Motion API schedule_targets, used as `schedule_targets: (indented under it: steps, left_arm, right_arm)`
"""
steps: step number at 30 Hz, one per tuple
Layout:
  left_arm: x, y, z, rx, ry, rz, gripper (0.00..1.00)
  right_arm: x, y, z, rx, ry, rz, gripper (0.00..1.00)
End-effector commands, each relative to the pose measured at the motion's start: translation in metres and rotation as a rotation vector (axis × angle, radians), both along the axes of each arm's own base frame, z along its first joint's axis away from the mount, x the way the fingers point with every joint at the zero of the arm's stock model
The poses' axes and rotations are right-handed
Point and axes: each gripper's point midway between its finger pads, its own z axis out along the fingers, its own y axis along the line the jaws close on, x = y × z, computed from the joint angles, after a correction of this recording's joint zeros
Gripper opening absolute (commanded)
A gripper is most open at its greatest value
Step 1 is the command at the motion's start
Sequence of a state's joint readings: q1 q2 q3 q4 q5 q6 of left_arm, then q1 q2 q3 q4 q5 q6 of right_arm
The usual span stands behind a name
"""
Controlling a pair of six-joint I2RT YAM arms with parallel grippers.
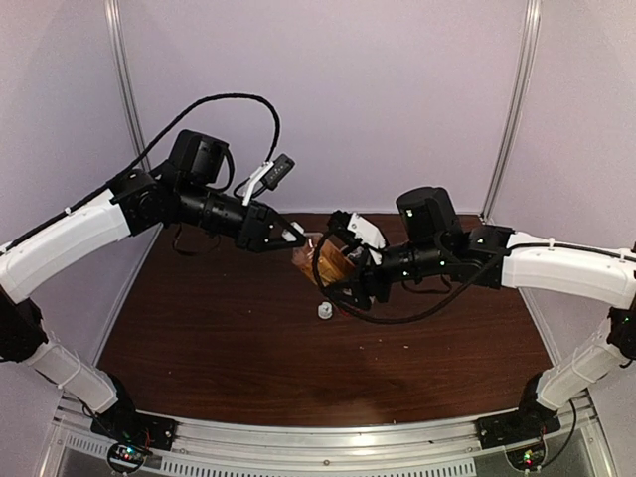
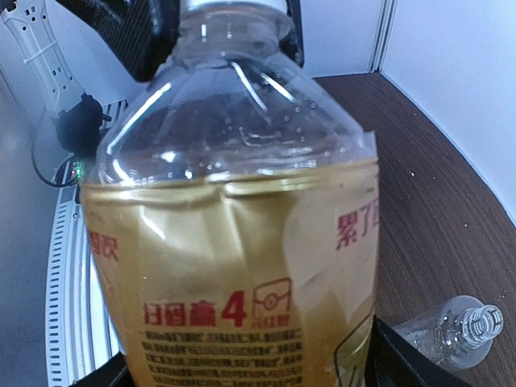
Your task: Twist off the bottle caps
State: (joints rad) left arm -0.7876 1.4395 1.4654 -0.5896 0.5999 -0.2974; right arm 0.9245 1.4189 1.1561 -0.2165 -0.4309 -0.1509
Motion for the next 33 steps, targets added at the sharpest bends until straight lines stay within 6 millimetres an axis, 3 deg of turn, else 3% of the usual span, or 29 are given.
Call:
schedule_targets:
  steps: [1,9,16,21,28,29,33]
  left_arm:
    - [0.005,-0.006,0.013,-0.013,-0.054,-0.005,0.00]
    - [0.006,-0.007,0.007,0.001,-0.050,-0.010,0.00]
    - [0.006,-0.007,0.008,0.002,-0.057,-0.014,0.01]
    - [0.007,-0.005,0.017,-0.007,-0.103,-0.011,0.34]
    - [0.002,0.000,0.047,-0.103,-0.225,-0.016,0.91]
    - [0.000,0.000,0.052,-0.127,-0.242,-0.021,0.97]
    - [-0.013,0.000,0.067,-0.235,-0.296,-0.084,0.98]
  right_arm:
    - [0.004,0.001,0.003,-0.030,-0.028,-0.010,0.80]
    - [0.006,0.003,-0.003,-0.046,-0.026,-0.005,0.75]
    - [0.003,0.006,-0.008,-0.036,-0.018,0.011,0.57]
    - [-0.005,0.006,-0.008,0.010,-0.004,0.046,0.49]
    - [-0.034,0.006,0.000,0.173,0.073,0.162,0.45]
    - [-0.037,0.006,0.003,0.203,0.079,0.176,0.45]
    - [-0.049,0.005,0.016,0.312,0.116,0.217,0.44]
